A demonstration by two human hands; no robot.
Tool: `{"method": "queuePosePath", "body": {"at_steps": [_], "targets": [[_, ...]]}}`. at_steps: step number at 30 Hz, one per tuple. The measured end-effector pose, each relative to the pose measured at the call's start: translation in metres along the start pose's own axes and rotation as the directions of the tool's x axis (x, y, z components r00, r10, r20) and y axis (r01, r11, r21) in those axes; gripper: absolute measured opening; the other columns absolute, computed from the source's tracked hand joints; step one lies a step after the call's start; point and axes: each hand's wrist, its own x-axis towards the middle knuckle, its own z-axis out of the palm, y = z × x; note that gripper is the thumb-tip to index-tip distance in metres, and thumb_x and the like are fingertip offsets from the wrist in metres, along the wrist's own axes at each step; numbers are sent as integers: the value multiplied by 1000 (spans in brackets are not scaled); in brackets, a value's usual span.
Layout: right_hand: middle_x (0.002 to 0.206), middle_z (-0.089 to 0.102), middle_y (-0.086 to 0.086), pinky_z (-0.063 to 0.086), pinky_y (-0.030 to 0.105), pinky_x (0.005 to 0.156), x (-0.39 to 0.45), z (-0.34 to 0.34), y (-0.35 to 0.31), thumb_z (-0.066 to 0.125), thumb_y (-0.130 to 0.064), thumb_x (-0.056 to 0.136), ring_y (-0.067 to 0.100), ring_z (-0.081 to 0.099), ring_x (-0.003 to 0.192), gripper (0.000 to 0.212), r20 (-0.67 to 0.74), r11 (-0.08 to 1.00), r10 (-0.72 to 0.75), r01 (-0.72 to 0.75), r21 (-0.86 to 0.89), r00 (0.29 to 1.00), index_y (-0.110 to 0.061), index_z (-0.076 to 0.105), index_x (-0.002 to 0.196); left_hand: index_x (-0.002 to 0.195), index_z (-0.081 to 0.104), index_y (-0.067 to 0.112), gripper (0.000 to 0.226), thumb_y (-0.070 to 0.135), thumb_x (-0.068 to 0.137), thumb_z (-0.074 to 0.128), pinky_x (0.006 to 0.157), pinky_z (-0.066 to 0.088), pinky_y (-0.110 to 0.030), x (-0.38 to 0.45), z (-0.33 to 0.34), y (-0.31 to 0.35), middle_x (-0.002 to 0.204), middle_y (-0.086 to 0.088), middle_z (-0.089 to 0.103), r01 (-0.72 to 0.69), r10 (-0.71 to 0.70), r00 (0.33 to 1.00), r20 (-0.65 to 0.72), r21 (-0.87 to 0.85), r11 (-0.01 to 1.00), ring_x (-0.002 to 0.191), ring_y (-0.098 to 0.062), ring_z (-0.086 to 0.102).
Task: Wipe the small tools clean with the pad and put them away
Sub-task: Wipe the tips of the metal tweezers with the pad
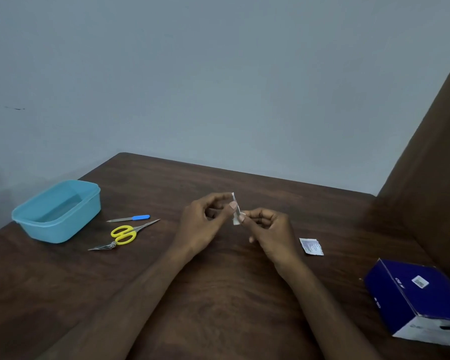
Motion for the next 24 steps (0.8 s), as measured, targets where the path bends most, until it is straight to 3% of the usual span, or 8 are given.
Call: {"method": "queuePosePath", "body": {"at_steps": [4, 9, 12, 15, 19, 24], "targets": [[84, 82, 0, 50, 24, 51, -3, 5, -1, 85, -20, 90, 7, 61, 48, 4, 38, 994, -55, 58, -94, 998, -17, 82, 89, 109, 82, 31, 13, 34, 97, 79, 62, 52, -19, 2, -1, -2, 90, 17, 80, -12, 10, 998, -66, -34, 999, 85, 3, 73], [84, 81, -6, 52, 29, 54, -2, 3, 1, 85, -26, 91, 15, 64, 47, 7, 2, 985, -87, 86, -147, 996, -23, 80, 87, 109, 78, 23, 19, 29, 92, 85, 71, 54, -19, 6, 0, -3, 84, 8, 82, -16, 7, 991, -135, -67, 998, 76, -6, 76], [85, 81, -6, 51, 27, 51, -1, 2, 1, 85, -26, 91, 15, 65, 49, 6, -2, 983, -104, 103, -153, 995, -23, 80, 89, 102, 76, 20, 15, 27, 92, 85, 64, 51, -15, 8, 1, -2, 79, 7, 81, -31, 23, 989, -149, -49, 998, 64, -5, 73], [85, 82, -6, 56, 33, 51, 2, 4, 1, 84, -25, 91, 17, 70, 58, 5, 3, 986, -113, 113, -125, 994, -24, 80, 90, 99, 76, 19, 13, 27, 92, 85, 63, 49, -14, 7, 1, 0, 78, 7, 81, -55, 50, 986, -157, -30, 998, 62, -7, 73], [84, 81, -11, 60, 40, 51, 1, 5, 3, 84, -21, 91, 22, 73, 57, 7, 6, 975, -143, 142, -172, 990, -25, 80, 89, 92, 77, 20, 12, 27, 91, 86, 68, 57, -26, 7, 2, -1, 81, 9, 81, -79, 81, 989, -124, 16, 997, 74, -6, 77], [95, 80, -15, 50, 26, 51, -2, 4, -1, 82, -29, 93, 16, 69, 47, 3, 18, 948, -207, 206, -243, 978, -29, 79, 93, 94, 78, 25, 7, 29, 93, 84, 80, 62, -33, 4, 0, 0, 97, 16, 81, -202, 201, 979, 20, 87, 976, 86, -9, 76]]}}
